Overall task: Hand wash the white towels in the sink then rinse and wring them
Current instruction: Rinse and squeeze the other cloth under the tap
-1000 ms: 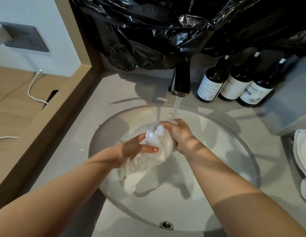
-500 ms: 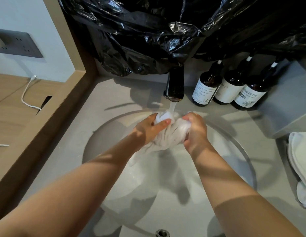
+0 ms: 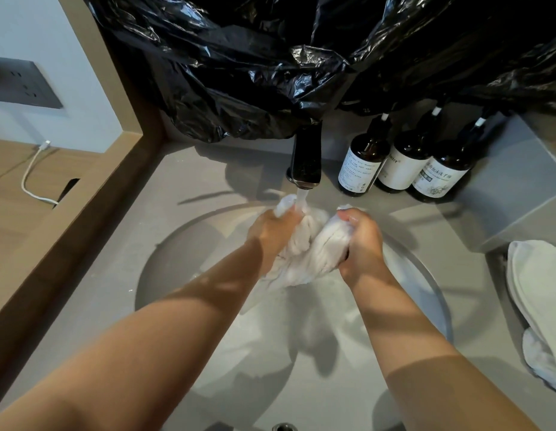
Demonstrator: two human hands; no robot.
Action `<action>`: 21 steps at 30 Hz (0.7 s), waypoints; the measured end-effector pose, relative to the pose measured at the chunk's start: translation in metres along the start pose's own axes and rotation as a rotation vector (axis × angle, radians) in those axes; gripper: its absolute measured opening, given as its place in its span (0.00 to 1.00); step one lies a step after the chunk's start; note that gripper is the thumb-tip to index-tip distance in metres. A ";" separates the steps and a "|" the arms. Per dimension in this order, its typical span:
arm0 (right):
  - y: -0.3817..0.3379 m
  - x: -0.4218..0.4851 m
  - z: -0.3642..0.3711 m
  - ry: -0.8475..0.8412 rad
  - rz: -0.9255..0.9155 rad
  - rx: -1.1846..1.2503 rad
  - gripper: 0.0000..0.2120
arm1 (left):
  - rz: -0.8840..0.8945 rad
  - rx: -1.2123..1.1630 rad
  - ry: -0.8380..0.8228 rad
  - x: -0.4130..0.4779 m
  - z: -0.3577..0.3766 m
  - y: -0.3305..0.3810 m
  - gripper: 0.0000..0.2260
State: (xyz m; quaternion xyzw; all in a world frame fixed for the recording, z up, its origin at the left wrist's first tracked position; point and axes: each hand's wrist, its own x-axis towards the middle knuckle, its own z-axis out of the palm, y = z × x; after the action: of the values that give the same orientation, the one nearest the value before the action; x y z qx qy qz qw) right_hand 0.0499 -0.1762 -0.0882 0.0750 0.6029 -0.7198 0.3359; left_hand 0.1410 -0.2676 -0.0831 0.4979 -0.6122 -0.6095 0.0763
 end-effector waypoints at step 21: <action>0.031 -0.005 0.005 0.015 -0.160 -0.269 0.25 | -0.104 -0.287 -0.529 0.006 -0.063 -0.015 0.25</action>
State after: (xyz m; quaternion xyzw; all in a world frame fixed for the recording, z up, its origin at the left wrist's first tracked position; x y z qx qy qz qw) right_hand 0.0734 -0.1800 -0.1096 -0.0138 0.7005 -0.6563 0.2802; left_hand 0.1900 -0.3097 -0.0833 0.3368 -0.4921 -0.8013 -0.0472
